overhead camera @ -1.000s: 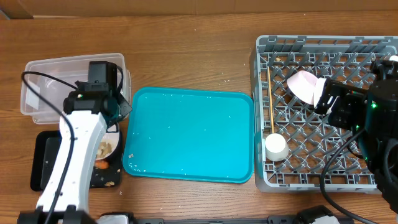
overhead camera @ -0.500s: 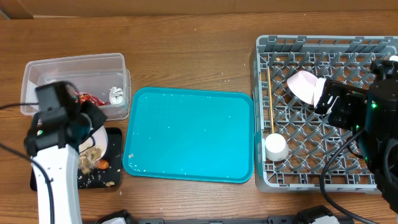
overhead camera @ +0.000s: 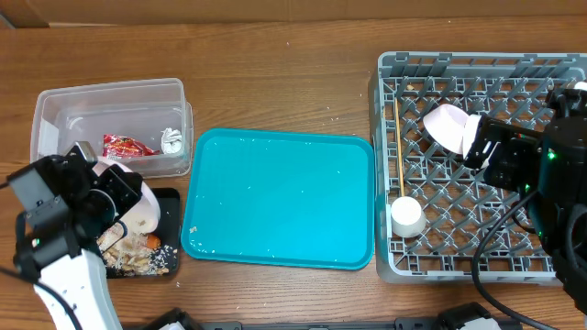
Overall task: Sort waste into correct bins and load items into the dishwasher
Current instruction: 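Tilt the plate with left gripper to dump scraps onto the black tray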
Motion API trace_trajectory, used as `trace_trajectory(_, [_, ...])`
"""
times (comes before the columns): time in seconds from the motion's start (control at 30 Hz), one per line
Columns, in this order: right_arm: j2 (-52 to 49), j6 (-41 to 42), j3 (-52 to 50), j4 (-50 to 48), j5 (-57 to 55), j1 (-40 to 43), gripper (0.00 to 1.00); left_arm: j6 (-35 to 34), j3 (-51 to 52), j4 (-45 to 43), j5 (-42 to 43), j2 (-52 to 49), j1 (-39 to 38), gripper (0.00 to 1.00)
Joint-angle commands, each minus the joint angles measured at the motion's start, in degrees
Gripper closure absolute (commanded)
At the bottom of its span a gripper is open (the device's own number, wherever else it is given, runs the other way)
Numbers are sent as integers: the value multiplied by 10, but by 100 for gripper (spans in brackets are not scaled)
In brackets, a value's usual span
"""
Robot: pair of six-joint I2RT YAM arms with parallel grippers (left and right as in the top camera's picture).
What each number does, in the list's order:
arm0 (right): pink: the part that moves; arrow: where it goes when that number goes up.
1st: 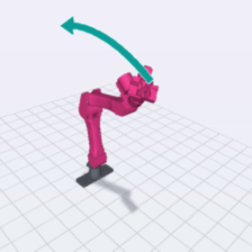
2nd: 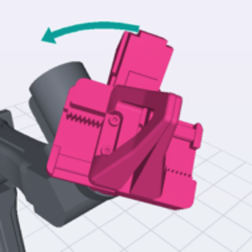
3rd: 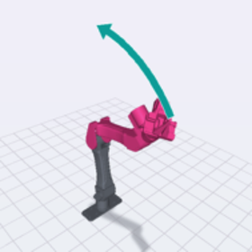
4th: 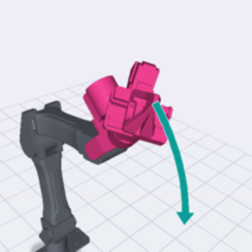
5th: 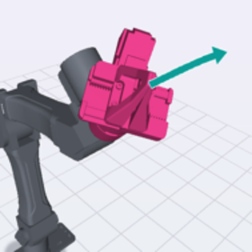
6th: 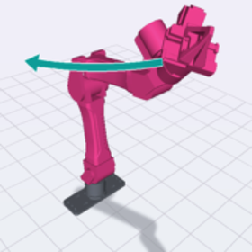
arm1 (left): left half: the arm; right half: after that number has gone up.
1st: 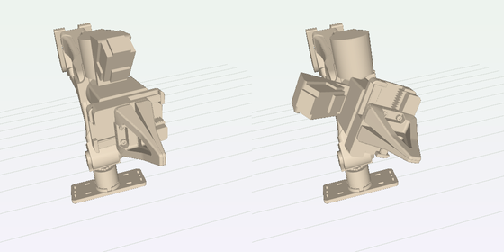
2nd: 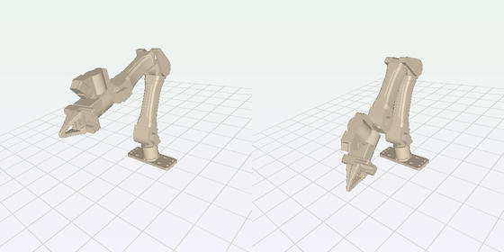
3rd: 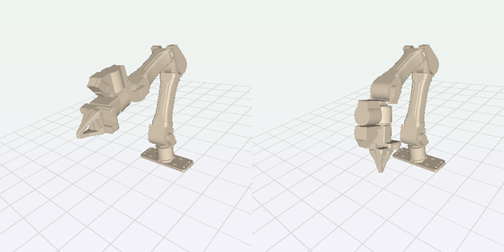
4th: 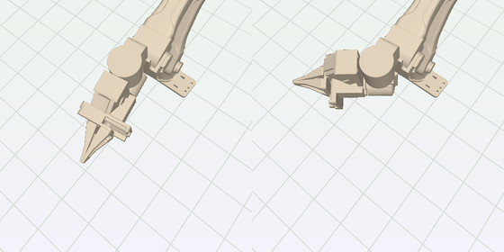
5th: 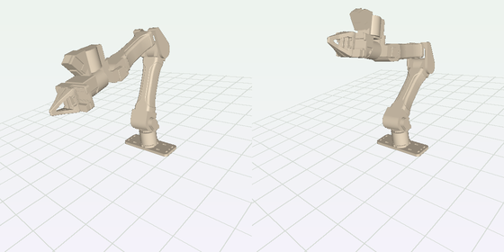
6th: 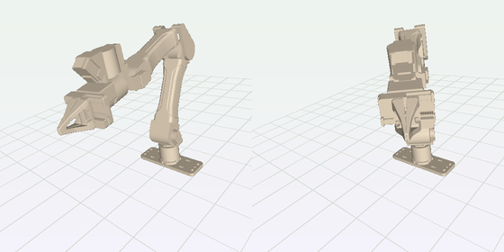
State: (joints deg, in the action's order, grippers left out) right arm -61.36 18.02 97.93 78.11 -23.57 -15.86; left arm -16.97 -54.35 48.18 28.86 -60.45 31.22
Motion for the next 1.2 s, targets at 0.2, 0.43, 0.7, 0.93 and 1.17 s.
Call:
trace_trajectory(0.2, [1, 5, 5, -2, -8, -2, 0, 34, 2, 49, 52, 90, 11, 96])
trace_trajectory(0.43, [1, 5, 5, -2, -8, -2, 0, 41, 3, 68, 32, 105, 11, 96])
trace_trajectory(0.7, [1, 5, 5, -2, -8, -2, 0, 18, 3, 68, 22, 107, 12, 96])
trace_trajectory(0.93, [1, 5, 5, -2, -8, -2, 0, 0, 4, 64, -53, 106, 14, 96])
trace_trajectory(1.17, [1, 5, 5, -2, -8, -2, 0, 16, 4, 46, -51, 107, 14, 96])
